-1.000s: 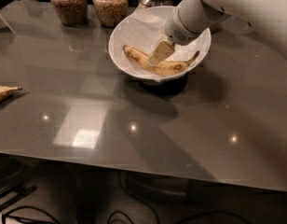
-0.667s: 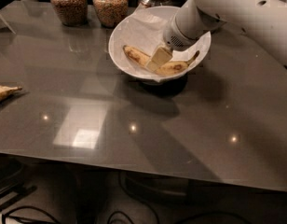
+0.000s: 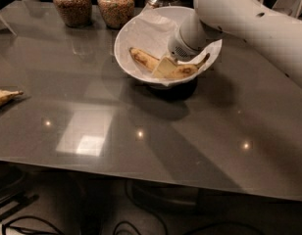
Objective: Pick banana from white bowl
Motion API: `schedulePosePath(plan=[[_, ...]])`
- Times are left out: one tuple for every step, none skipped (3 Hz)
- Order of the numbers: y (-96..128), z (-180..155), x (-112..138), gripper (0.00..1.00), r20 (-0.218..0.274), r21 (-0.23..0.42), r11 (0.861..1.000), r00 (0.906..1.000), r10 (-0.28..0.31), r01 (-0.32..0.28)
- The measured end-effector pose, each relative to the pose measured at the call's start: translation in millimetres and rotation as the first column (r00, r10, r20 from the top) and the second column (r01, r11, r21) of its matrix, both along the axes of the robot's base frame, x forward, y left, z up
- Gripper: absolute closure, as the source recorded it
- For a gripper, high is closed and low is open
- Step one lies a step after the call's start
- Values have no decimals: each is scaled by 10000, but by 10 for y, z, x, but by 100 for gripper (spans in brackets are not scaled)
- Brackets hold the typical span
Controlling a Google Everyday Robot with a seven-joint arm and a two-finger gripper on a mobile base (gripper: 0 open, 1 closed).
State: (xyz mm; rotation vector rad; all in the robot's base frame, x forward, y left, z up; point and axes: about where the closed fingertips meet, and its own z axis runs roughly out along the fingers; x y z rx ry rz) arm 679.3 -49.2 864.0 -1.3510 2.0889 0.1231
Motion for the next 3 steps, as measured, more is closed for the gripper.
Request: schedulePosePath(plan=[[-5, -139, 92, 40, -94, -126, 9998, 9998, -185, 184], [-6, -265, 120, 53, -255, -313, 9992, 9993, -259, 250], [-13, -260, 106, 73, -284, -498, 9986, 9994, -211, 197]])
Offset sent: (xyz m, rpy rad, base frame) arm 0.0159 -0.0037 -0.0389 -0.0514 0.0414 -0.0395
